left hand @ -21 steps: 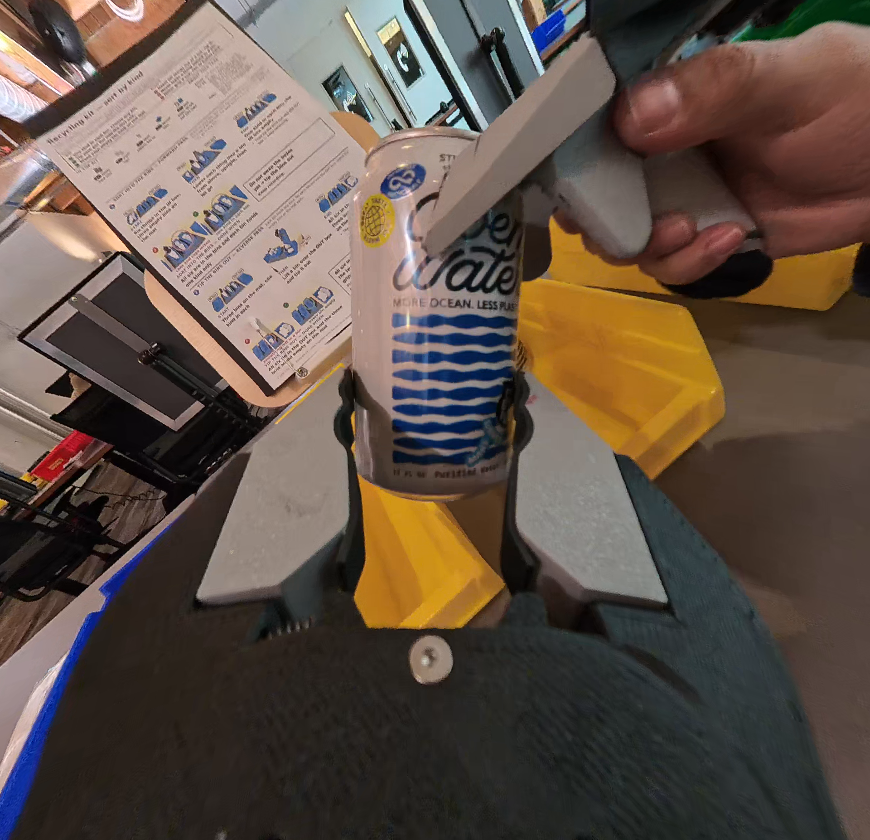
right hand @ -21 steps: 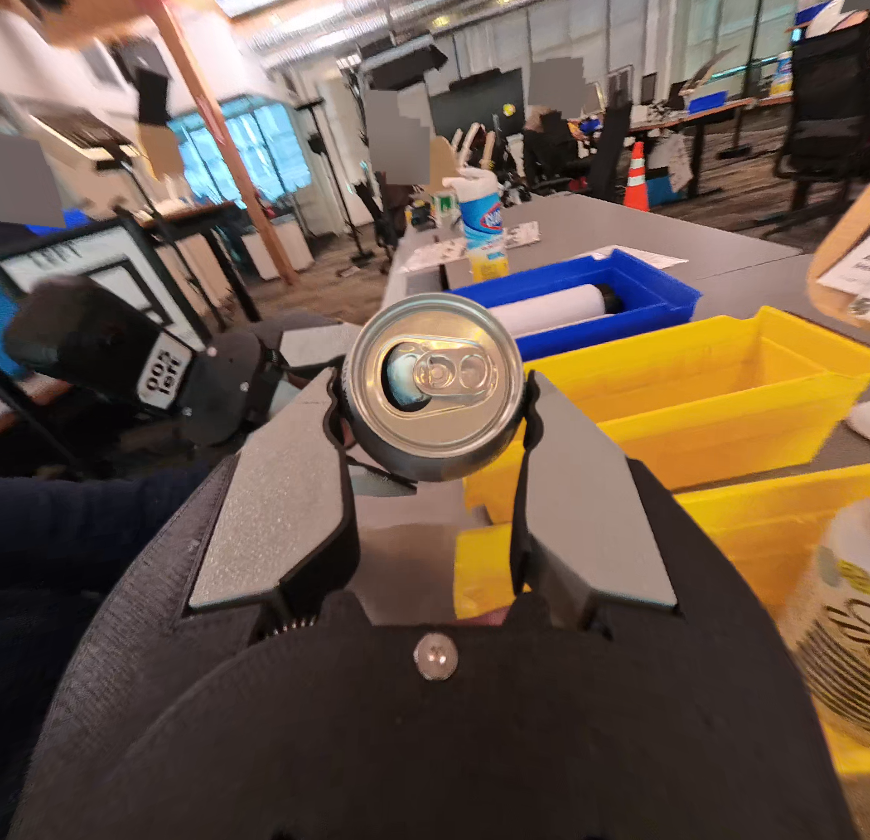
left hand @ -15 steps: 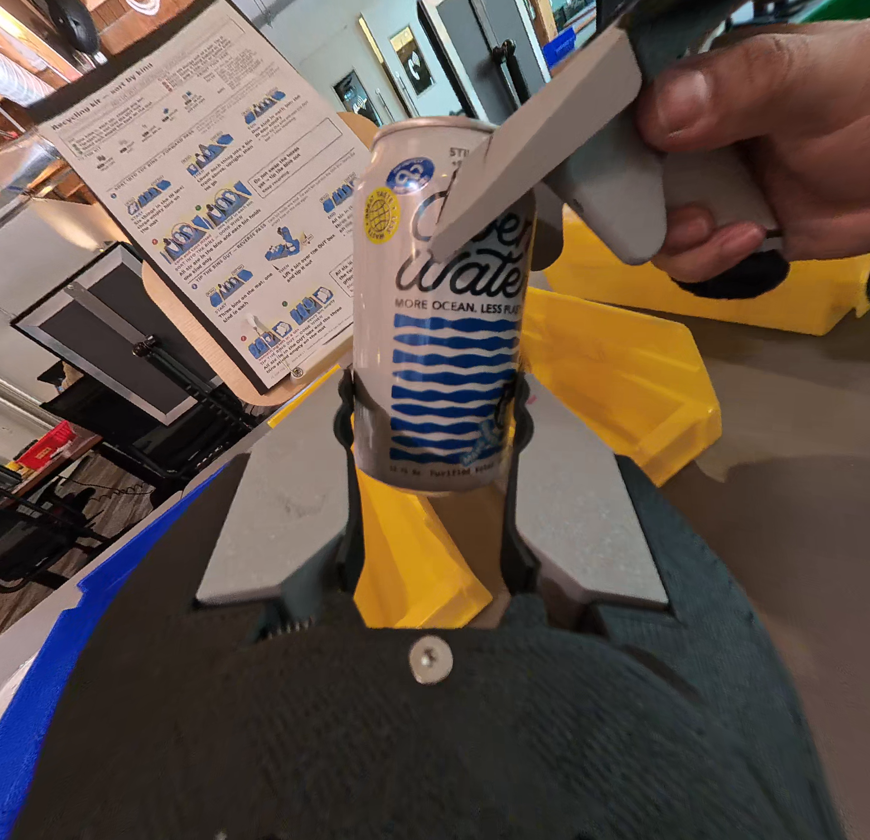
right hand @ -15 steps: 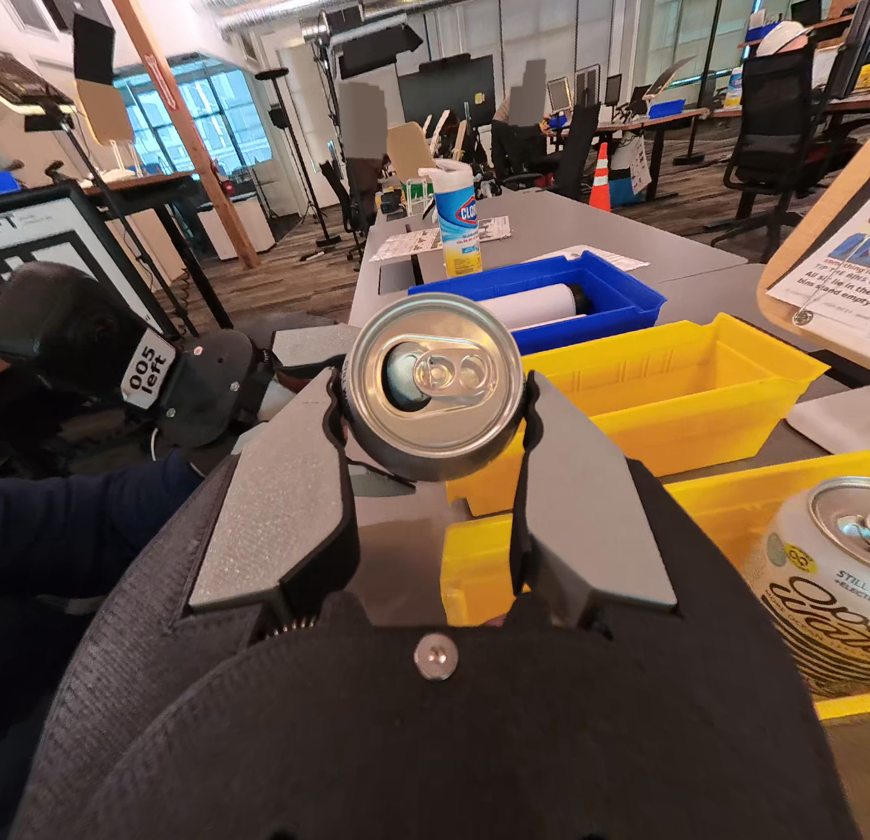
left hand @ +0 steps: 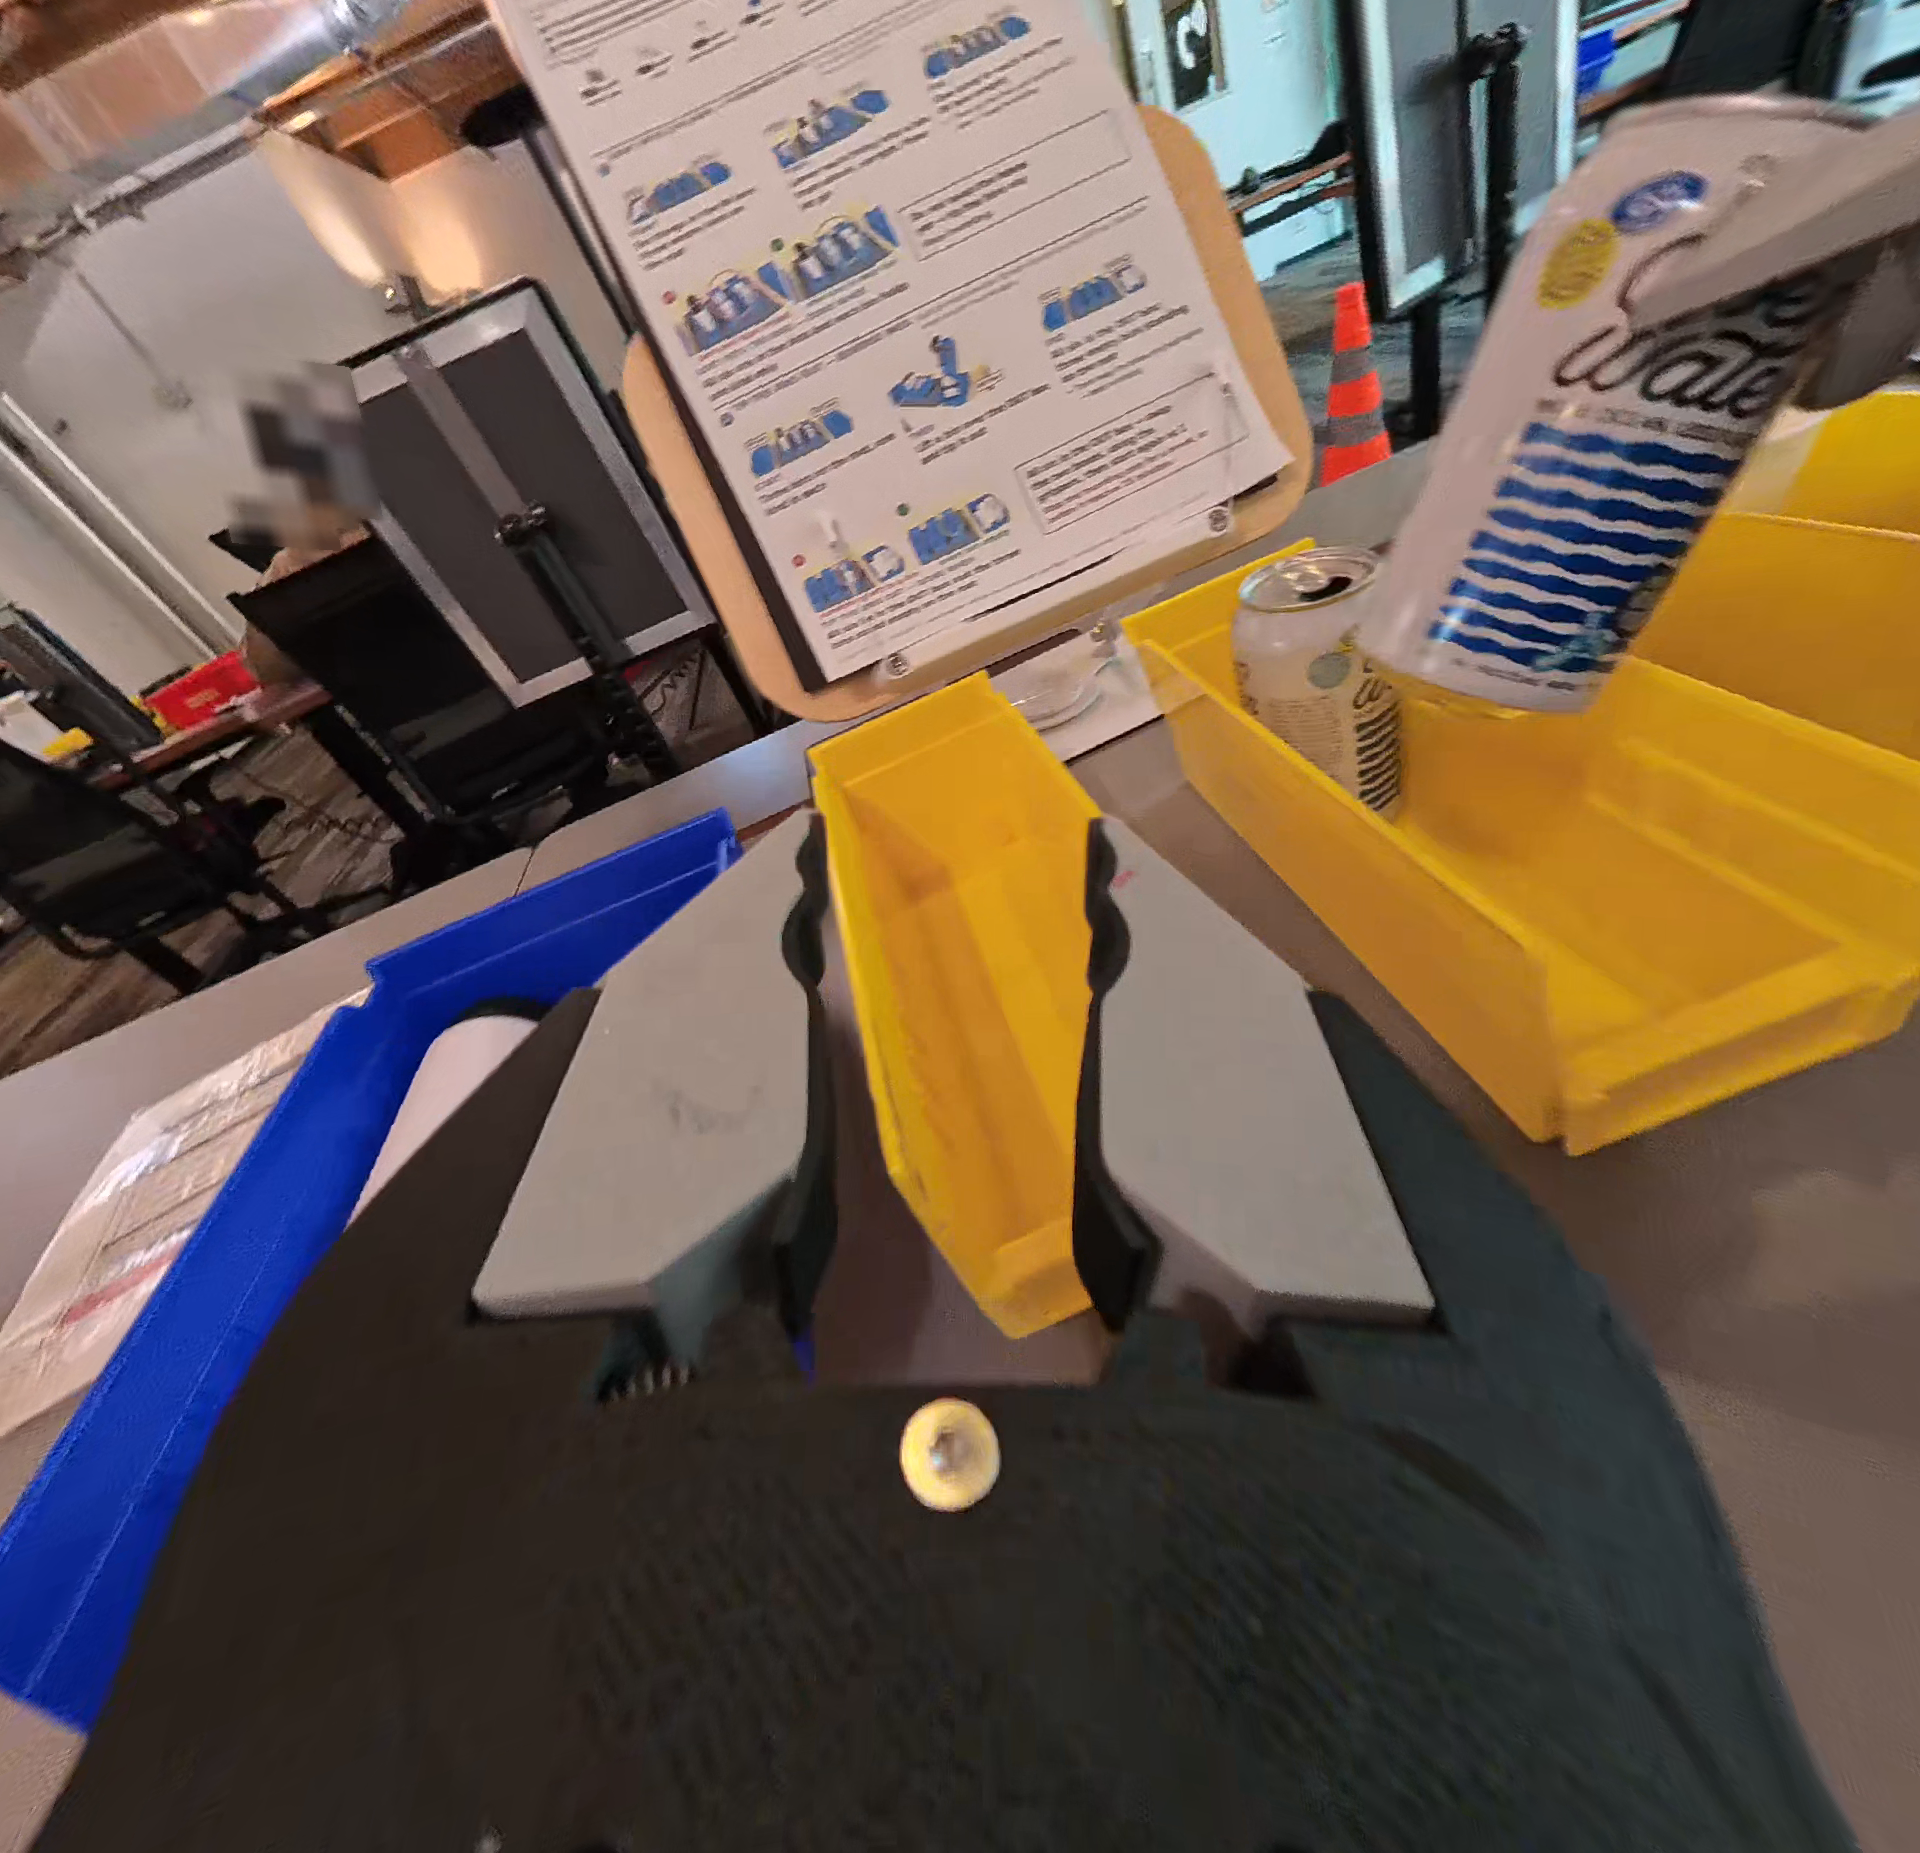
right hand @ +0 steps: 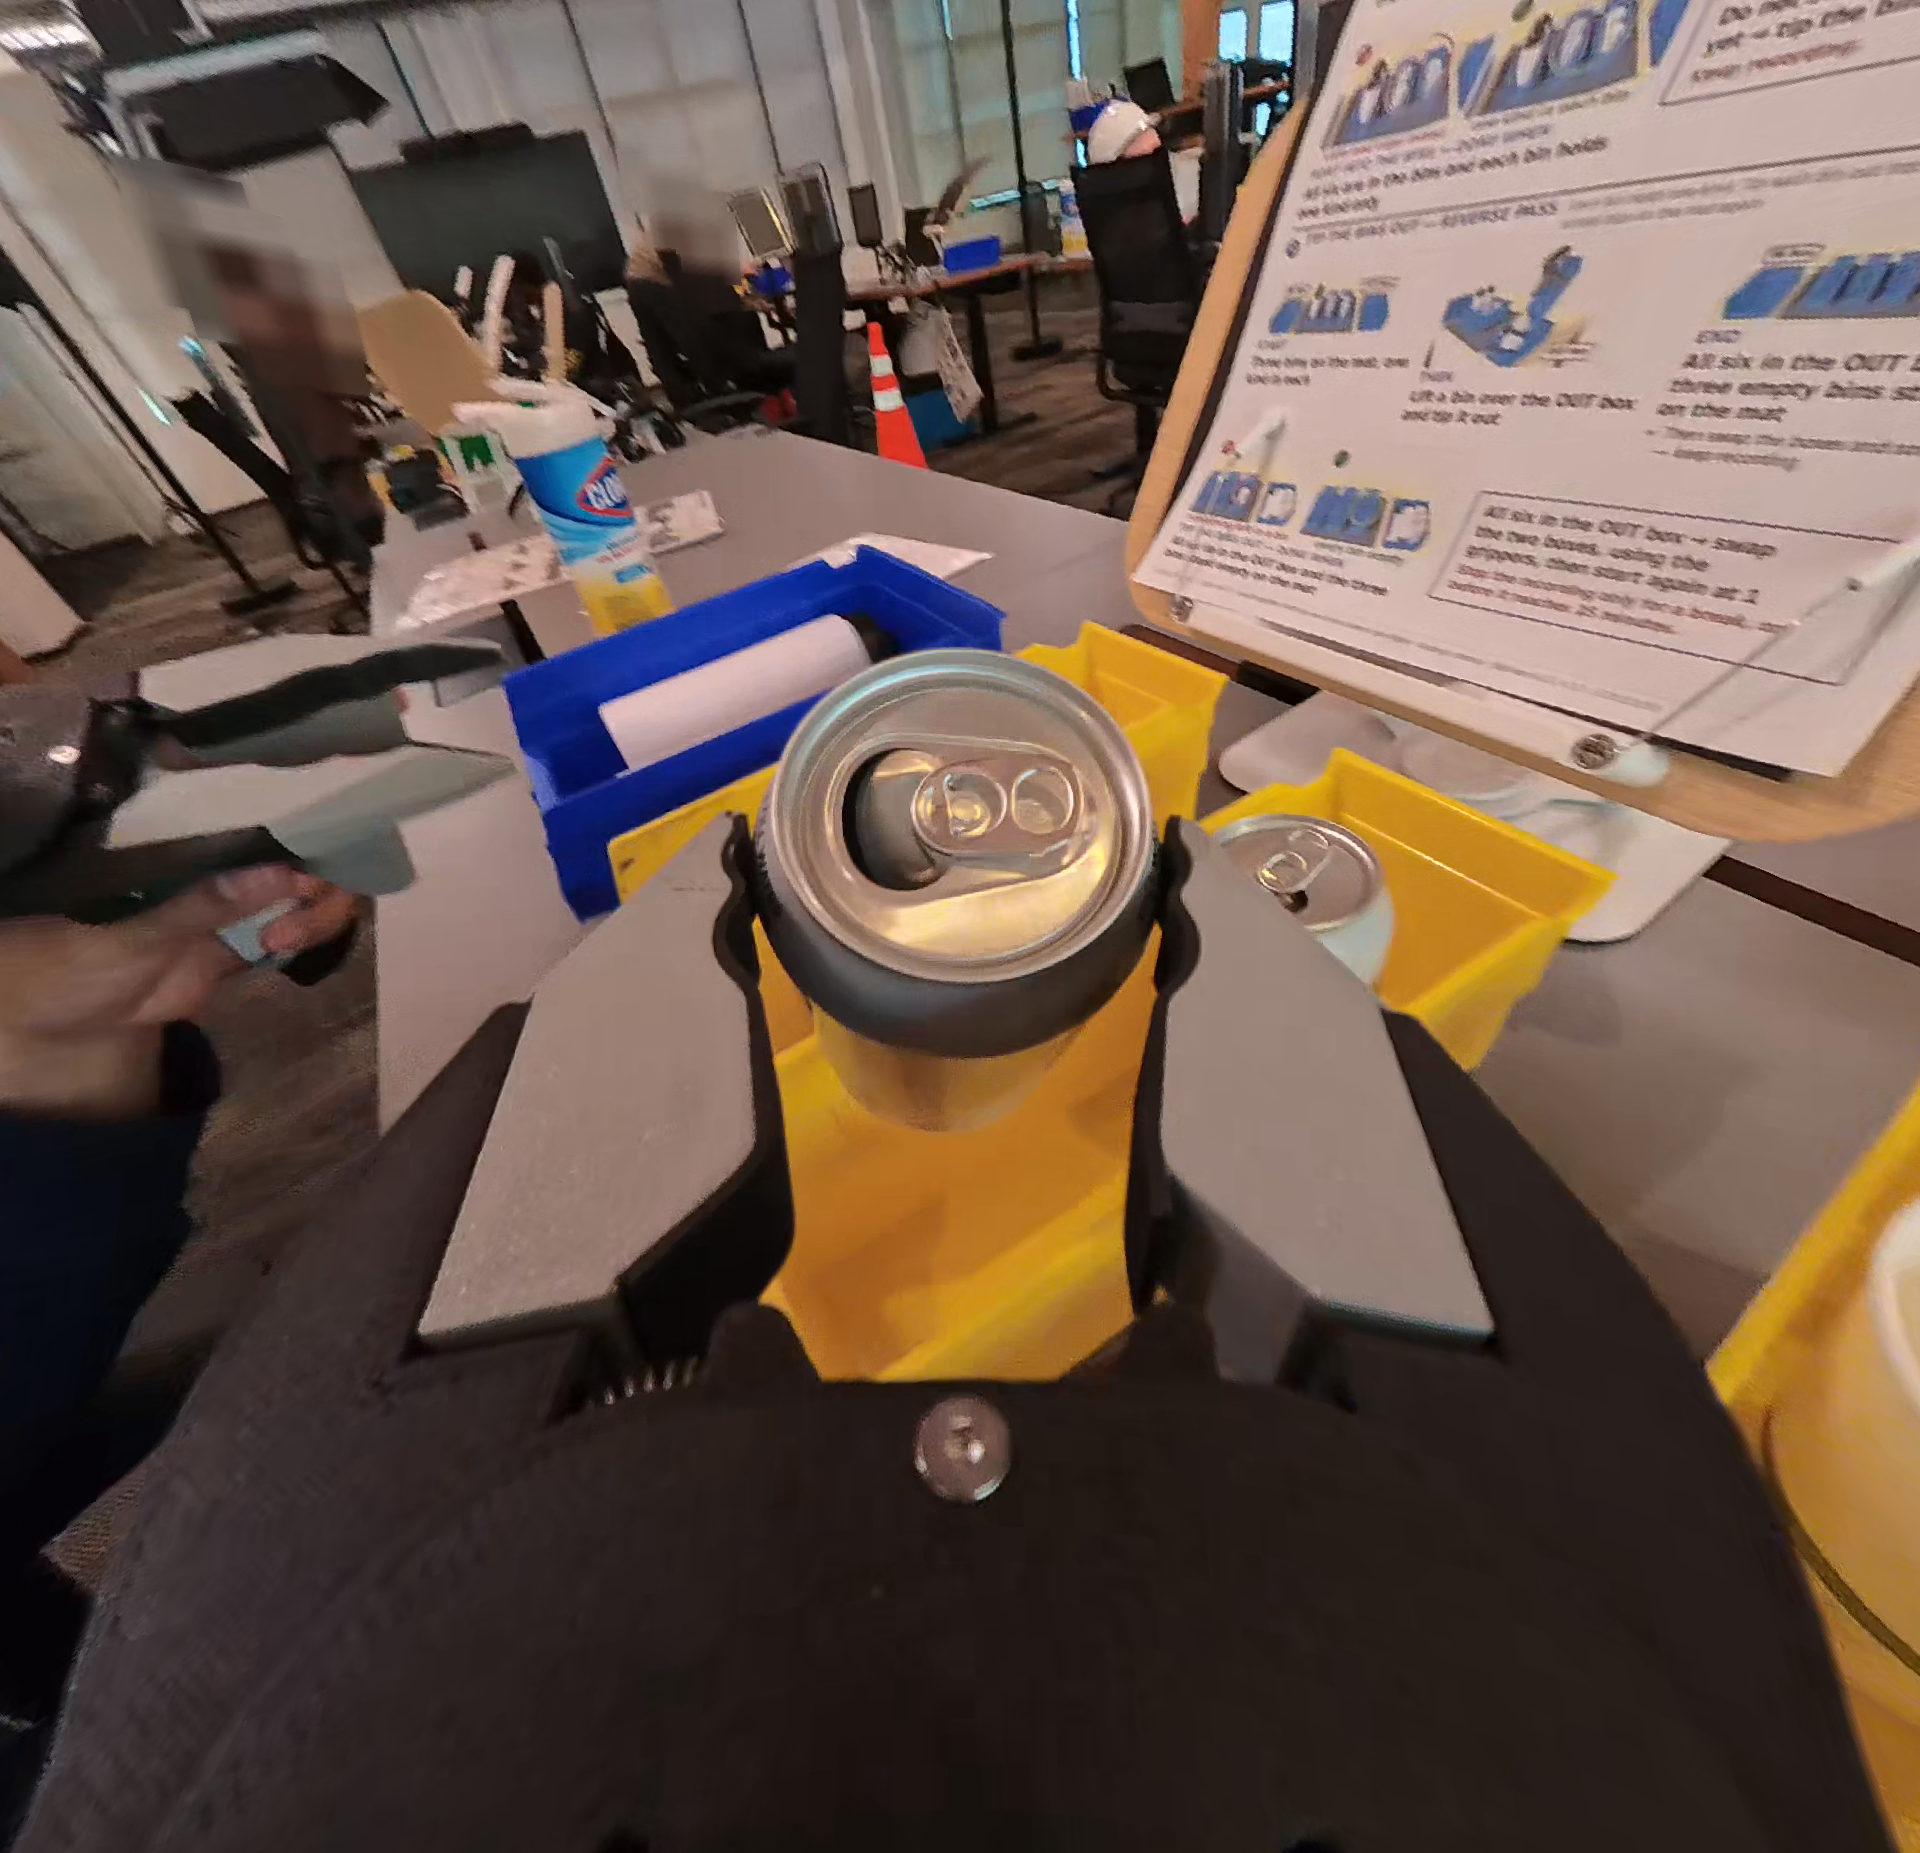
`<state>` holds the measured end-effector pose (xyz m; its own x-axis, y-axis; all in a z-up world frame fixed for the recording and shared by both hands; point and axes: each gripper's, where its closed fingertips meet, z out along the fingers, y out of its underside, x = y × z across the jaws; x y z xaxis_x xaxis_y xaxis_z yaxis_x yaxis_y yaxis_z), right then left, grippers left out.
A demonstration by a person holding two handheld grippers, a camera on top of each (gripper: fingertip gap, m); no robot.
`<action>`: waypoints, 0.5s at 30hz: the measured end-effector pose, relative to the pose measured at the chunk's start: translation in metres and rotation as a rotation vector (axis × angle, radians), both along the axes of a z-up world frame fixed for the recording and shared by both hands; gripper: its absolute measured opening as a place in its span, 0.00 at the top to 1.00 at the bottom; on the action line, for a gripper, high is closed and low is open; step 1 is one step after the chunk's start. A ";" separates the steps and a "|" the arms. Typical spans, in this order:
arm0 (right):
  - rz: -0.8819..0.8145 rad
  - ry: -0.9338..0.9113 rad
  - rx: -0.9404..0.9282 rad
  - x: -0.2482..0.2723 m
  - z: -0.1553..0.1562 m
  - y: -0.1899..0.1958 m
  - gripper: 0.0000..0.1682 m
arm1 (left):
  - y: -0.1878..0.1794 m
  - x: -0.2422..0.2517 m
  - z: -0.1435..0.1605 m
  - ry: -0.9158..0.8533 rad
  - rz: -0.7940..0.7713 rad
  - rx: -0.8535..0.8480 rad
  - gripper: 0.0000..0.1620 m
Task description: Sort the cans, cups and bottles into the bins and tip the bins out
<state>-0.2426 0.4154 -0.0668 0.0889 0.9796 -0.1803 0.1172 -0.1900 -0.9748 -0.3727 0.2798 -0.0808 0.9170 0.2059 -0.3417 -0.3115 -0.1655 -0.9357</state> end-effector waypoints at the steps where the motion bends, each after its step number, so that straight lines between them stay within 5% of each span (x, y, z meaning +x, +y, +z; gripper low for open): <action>1: -0.014 -0.027 0.004 0.000 -0.005 0.003 0.56 | -0.004 -0.007 0.001 -0.012 0.014 0.004 0.71; 15: 0.128 -0.476 0.058 -0.012 -0.096 -0.024 0.55 | -0.018 -0.028 0.004 0.002 0.075 -0.001 0.72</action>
<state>-0.2542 0.3909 -0.1628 0.0260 0.9952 -0.0938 0.5708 -0.0918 -0.8160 -0.4010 0.2614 -0.0771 0.8981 0.2738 -0.3441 -0.3004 -0.1893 -0.9348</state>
